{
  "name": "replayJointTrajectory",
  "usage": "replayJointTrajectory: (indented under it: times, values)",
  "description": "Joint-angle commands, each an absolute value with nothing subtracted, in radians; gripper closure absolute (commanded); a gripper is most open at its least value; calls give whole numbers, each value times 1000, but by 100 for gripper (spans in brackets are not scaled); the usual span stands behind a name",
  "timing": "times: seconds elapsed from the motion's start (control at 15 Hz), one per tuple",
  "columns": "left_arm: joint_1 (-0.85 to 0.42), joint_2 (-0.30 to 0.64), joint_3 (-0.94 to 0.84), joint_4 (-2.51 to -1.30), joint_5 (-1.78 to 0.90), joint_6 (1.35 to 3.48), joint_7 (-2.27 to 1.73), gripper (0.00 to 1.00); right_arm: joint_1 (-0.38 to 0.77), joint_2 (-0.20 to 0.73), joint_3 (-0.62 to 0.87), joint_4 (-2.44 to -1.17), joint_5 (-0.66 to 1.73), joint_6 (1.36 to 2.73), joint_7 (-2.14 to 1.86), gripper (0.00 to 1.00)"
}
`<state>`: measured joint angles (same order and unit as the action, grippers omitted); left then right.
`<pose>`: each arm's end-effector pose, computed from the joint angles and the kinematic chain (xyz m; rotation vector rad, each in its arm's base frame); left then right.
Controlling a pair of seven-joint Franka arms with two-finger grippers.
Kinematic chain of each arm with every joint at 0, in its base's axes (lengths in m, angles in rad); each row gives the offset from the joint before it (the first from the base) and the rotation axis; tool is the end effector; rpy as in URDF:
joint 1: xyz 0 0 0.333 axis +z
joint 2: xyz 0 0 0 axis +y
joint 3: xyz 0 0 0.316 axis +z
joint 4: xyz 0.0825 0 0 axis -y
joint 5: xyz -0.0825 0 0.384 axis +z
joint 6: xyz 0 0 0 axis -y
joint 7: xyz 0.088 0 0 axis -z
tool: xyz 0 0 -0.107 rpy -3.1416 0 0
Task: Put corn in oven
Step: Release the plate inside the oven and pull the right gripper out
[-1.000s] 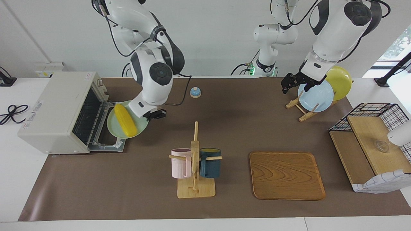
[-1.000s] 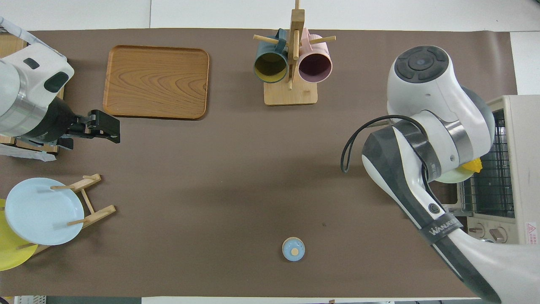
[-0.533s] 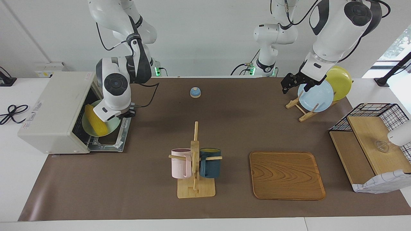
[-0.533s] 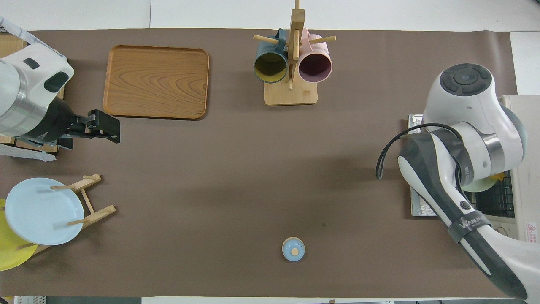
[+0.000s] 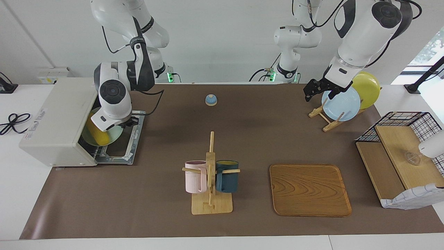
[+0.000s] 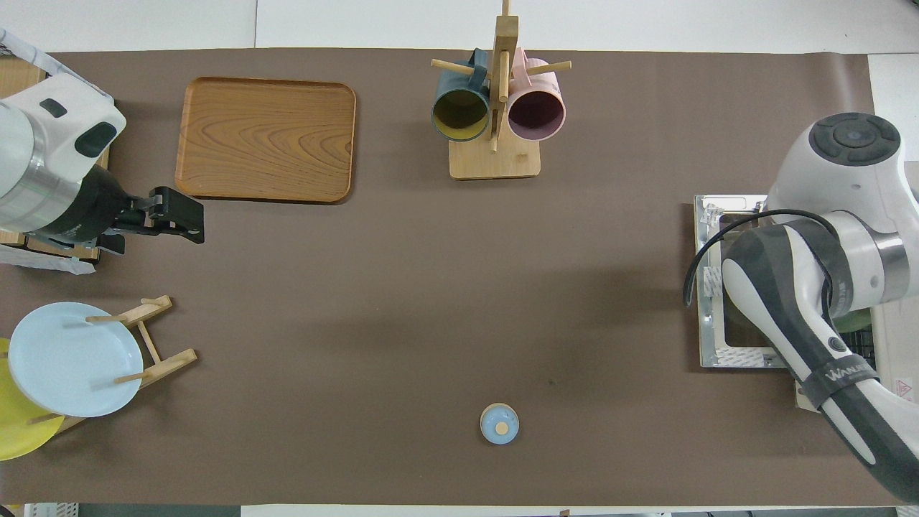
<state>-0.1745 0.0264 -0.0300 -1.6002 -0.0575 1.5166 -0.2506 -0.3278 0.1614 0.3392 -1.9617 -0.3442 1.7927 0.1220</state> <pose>0.5417 -0.1187 0.5918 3.1031 0.0716 -0.1869 0.5534 -0.0271 0.3783 2.8236 0.0348 -0.4239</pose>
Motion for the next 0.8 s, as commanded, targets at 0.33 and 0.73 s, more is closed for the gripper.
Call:
replayJointTrajectory:
  times: [0.33,0.73]
  values:
    - [-163,15,-35,-1605,-67,1525,-249,0,-382,123,353,-2046,-348,1879,91,73]
    - [-163,15,-35,-1603,-67,1525,-249,0,-367,124,374,-1981,-290,1836,95,65]
